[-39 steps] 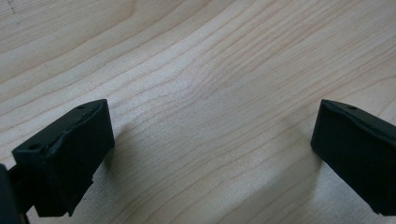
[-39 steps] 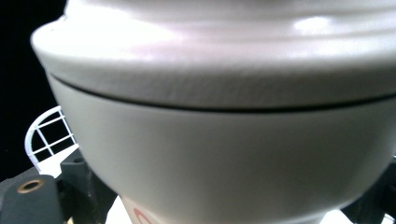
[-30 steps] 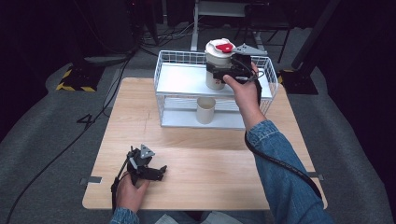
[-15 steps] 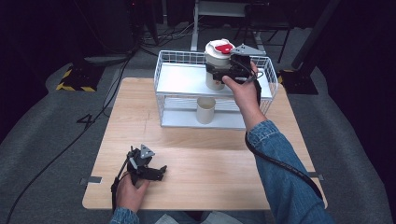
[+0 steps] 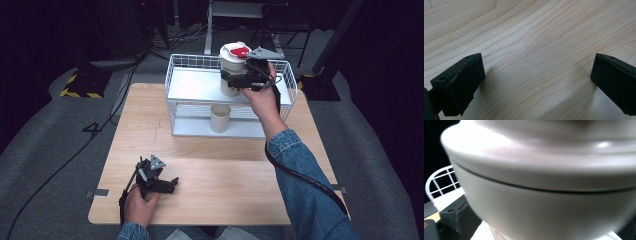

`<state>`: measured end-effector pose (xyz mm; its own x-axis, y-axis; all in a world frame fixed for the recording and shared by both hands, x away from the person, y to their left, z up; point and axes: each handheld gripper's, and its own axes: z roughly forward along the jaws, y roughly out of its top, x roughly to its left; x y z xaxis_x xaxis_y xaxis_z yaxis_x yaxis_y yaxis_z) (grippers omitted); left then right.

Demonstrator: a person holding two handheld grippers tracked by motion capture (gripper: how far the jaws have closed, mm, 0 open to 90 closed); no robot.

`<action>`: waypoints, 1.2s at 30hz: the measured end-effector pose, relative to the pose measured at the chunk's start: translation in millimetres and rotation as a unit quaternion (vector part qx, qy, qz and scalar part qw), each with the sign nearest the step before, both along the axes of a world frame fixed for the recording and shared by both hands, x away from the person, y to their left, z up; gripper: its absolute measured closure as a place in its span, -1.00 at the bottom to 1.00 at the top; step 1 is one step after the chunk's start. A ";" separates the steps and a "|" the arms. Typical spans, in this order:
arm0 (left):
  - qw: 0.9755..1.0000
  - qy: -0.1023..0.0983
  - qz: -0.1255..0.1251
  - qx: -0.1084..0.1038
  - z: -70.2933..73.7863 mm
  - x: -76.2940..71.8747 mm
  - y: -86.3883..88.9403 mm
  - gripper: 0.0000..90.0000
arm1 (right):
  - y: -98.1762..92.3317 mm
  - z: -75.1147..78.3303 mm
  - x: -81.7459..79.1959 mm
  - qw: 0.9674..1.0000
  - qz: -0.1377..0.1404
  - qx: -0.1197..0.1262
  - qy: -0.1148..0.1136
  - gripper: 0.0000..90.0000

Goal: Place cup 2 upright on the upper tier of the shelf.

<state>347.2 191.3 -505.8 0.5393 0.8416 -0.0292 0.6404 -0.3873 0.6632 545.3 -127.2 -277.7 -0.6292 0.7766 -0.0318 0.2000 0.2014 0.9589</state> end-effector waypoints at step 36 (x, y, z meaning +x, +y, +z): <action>1.000 0.001 0.003 -0.002 0.2 3.1 15.5 -1.00 | -86.1 15.1 -53.8 0.999 0.046 0.010 0.016 -1.00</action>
